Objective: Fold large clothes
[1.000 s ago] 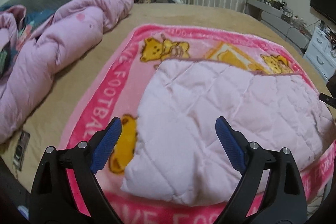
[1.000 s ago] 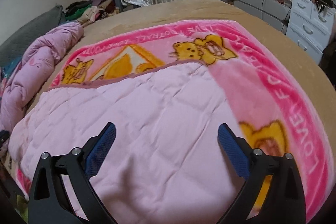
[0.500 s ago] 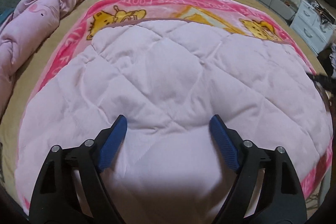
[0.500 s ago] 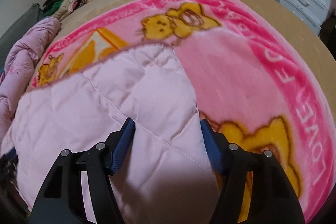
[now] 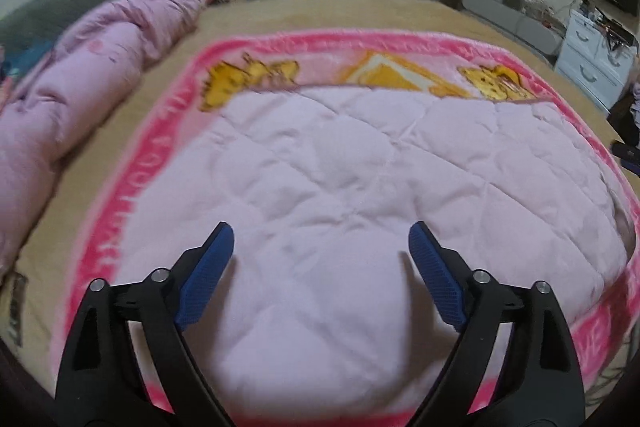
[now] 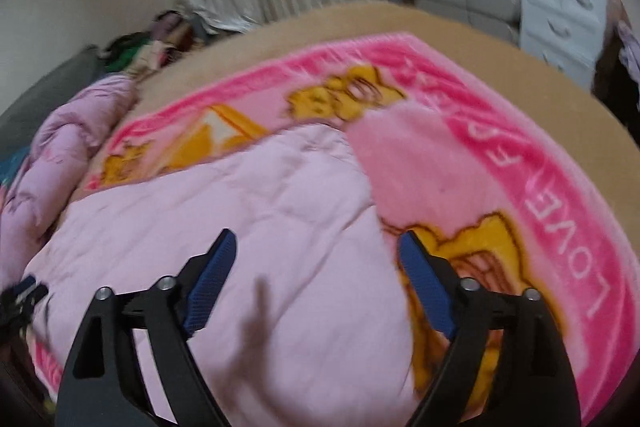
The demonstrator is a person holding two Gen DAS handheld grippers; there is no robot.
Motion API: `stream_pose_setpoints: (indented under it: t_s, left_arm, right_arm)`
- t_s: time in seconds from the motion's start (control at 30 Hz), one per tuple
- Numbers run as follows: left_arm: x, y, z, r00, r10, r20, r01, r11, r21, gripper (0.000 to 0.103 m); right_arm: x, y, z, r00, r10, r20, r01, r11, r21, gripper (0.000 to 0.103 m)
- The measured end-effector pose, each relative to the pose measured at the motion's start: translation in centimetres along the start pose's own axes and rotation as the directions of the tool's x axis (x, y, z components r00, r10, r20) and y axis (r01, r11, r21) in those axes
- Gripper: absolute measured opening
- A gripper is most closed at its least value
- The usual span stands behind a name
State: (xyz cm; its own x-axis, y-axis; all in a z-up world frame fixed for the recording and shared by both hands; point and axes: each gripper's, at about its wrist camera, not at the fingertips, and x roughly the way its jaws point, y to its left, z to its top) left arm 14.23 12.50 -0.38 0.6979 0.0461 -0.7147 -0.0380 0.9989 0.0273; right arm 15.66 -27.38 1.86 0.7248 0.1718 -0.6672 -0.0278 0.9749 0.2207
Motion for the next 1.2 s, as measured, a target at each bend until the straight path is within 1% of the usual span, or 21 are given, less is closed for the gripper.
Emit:
stream_pose_setpoints:
  t_s: [0.03,0.13,0.2,0.27,0.33,0.4,0.43,0.47,0.6,0.63,0.67,0.7,0.77,1.0,1.1,1.2]
  left_arm:
    - [-0.6,0.6,-0.5,1.0,0.016,0.001,-0.016,1.0,-0.012,0.084]
    - [-1.2,2.2,-2.0,0.999,0.043,-0.013,-0.043,0.998,-0.047,0.084]
    - [-1.0,3.1,-2.9,0.998,0.049,-0.031,-0.05,0.997,-0.06,0.084]
    - [-0.7,3.7,-4.1,0.998,0.049,-0.05,-0.052,0.996,-0.077,0.084]
    - [-0.1,4.5,-5.3,0.997,0.018,-0.075,-0.027,0.993,-0.118,0.084]
    - [0.4,5.4,-6.3,0.995,-0.036,-0.091,0.018,0.982,-0.19,0.086]
    - [0.4,5.6,-6.6,0.994,-0.056,-0.091,0.036,0.976,-0.216,0.086]
    - [0.1,5.7,-6.8,0.995,-0.057,-0.086,0.037,0.976,-0.216,0.086]
    - [-1.3,5.0,-6.9,0.997,-0.035,-0.069,0.021,0.982,-0.188,0.086]
    - [-1.7,4.9,-7.0,0.997,-0.036,-0.065,0.023,0.983,-0.184,0.086]
    - [-2.3,4.6,-7.0,0.998,-0.042,-0.055,0.032,0.984,-0.178,0.087]
    - [-2.6,4.3,-7.1,0.998,-0.043,-0.05,0.034,0.984,-0.173,0.088]
    - [-3.8,3.6,-7.2,0.999,-0.039,-0.031,0.034,0.988,-0.154,0.094]
    - [-7.5,1.5,-7.1,0.997,-0.074,0.025,0.076,0.989,-0.127,0.094]
    - [-9.1,0.6,-7.1,0.994,-0.097,0.055,0.103,0.988,-0.115,0.094]
    - [-10.6,-0.4,-7.4,0.992,-0.093,0.082,0.101,0.991,-0.091,0.094]
  right_arm:
    - [-1.2,0.5,-0.8,1.0,0.024,-0.002,-0.024,0.999,-0.023,0.086]
    - [-2.9,1.5,-2.6,0.998,0.055,-0.025,-0.057,0.996,-0.068,0.086]
    - [-3.4,2.2,-3.8,0.997,0.057,-0.046,-0.061,0.995,-0.08,0.086]
    - [-3.4,2.5,-5.2,0.995,0.042,-0.089,-0.051,0.994,-0.093,0.086]
    - [-2.3,2.4,-6.5,0.988,0.014,-0.151,-0.028,0.995,-0.091,0.086]
    - [-0.9,2.1,-7.9,0.981,-0.008,-0.194,-0.01,0.995,-0.095,0.087]
    - [-0.8,2.2,-8.3,0.983,-0.014,-0.186,-0.006,0.995,-0.103,0.087]
    - [-0.9,2.4,-8.4,0.985,-0.019,-0.174,0.0,0.994,-0.108,0.088]
    - [-2.5,2.8,-8.0,0.992,-0.009,-0.126,-0.002,0.996,-0.09,0.088]
    - [-3.4,2.8,-7.9,0.994,0.009,-0.105,-0.017,0.997,-0.077,0.09]
    - [-4.2,3.0,-7.9,0.996,0.016,-0.084,-0.022,0.997,-0.073,0.095]
    - [-5.2,3.3,-7.9,0.998,0.012,-0.057,-0.016,0.997,-0.076,0.098]
    - [-6.5,3.7,-7.7,1.0,0.018,-0.024,-0.02,0.995,-0.095,0.099]
    - [-10.7,6.3,-8.1,0.997,0.044,0.064,-0.033,0.986,-0.161,0.099]
    - [-12.2,8.1,-8.5,0.994,0.058,0.095,-0.036,0.977,-0.212,0.099]
    - [-13.6,9.7,-8.8,0.988,0.072,0.134,-0.038,0.97,-0.241,0.099]
